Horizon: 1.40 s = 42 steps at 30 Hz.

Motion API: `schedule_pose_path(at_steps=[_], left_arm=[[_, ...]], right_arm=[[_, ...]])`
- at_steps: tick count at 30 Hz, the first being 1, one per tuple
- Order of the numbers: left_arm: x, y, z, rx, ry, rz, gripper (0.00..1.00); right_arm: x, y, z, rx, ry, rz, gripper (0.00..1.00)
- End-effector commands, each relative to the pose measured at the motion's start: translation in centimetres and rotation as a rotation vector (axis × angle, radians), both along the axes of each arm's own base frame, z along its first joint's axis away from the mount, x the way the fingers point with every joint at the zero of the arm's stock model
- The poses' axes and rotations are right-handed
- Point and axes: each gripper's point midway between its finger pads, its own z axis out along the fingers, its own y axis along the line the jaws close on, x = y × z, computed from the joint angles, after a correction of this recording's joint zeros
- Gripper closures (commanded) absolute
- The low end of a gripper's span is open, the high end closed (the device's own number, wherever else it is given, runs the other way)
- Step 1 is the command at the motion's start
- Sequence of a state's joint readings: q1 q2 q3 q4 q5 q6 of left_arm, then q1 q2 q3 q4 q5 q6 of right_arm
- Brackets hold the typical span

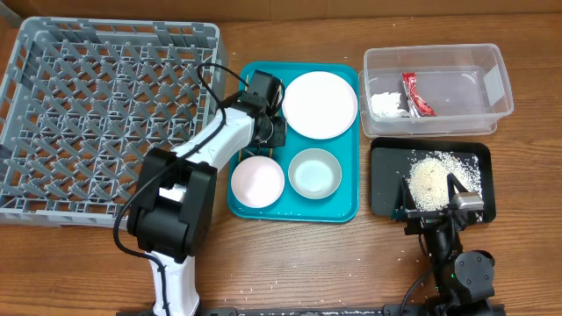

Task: Sort waste into correct bins and load items into the dishwasher
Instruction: 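Grasp the wooden chopsticks and lift them toward the dish rack, then insert the chopsticks into the dish rack and release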

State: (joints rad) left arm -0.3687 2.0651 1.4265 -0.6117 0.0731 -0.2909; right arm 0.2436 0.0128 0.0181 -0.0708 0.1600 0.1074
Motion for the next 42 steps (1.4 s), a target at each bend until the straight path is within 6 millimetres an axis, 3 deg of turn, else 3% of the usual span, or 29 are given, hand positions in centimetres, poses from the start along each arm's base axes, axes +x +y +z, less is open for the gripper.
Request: schedule_pose_path(at_steps=[1, 4, 5, 7, 9, 12, 18, 20, 21, 24, 30, 35, 38, 40, 42], left_arm=[[3.0, 0.1, 4.8, -0.026, -0.072, 0.027, 0.96], [4.3, 0.8, 10.3, -0.035, -0.121, 0.031, 0.96], [4.6, 1.3, 13.7, -0.034, -0.158, 0.014, 0.96], [4.6, 2.1, 16.7, -0.02, -0.192, -0.005, 0.96], [4.2, 3.8, 18.6, 0.023, -0.207, 0.022, 0.96], [3.2, 7.6, 19.5, 0.13, -0.195, 0.094, 0.96], [2.3, 14.9, 17.2, 0.188, -0.085, 0.215, 0.96], [2.3, 15.6, 15.7, 0.135, -0.051, 0.137, 0.96], [1.7, 16.1, 14.1, 0.105, 0.001, 0.051, 0.96], [0.8, 17.5, 11.7, 0.112, 0.081, 0.032, 0.96], [0.8, 17.3, 8.8, 0.115, 0.141, -0.025, 0.96], [0.8, 16.2, 8.3, 0.125, 0.151, -0.047, 0.96], [0.7, 16.1, 8.3, 0.115, 0.161, 0.027, 0.96], [0.6, 16.1, 8.3, 0.098, 0.176, 0.1, 0.93], [0.3, 15.7, 8.5, 0.067, 0.19, 0.144, 0.75]], right_arm=[[0.0, 0.1, -0.1, -0.003, -0.005, 0.006, 0.0], [0.0, 0.1, -0.2, -0.003, -0.005, 0.006, 0.0], [0.0, 0.1, -0.2, -0.002, -0.005, 0.006, 0.0], [0.0, 0.1, -0.1, -0.003, -0.005, 0.006, 0.0], [0.0, 0.1, -0.1, -0.002, -0.005, 0.006, 0.0], [0.0, 0.1, -0.1, -0.002, -0.005, 0.006, 0.0], [0.0, 0.1, -0.1, -0.002, -0.005, 0.006, 0.0], [0.0, 0.1, -0.2, -0.003, -0.005, 0.006, 0.0], [0.0, 0.1, -0.2, -0.003, -0.005, 0.006, 0.0], [0.0, 0.1, -0.2, -0.003, -0.005, 0.006, 0.0], [0.0, 0.1, -0.2, -0.003, -0.005, 0.006, 0.0], [0.0, 0.1, -0.2, -0.003, -0.005, 0.006, 0.0], [0.0, 0.1, -0.1, -0.003, -0.005, 0.006, 0.0], [0.0, 0.1, -0.2, -0.003, -0.005, 0.006, 0.0], [0.0, 0.1, -0.1, -0.003, -0.005, 0.006, 0.0]])
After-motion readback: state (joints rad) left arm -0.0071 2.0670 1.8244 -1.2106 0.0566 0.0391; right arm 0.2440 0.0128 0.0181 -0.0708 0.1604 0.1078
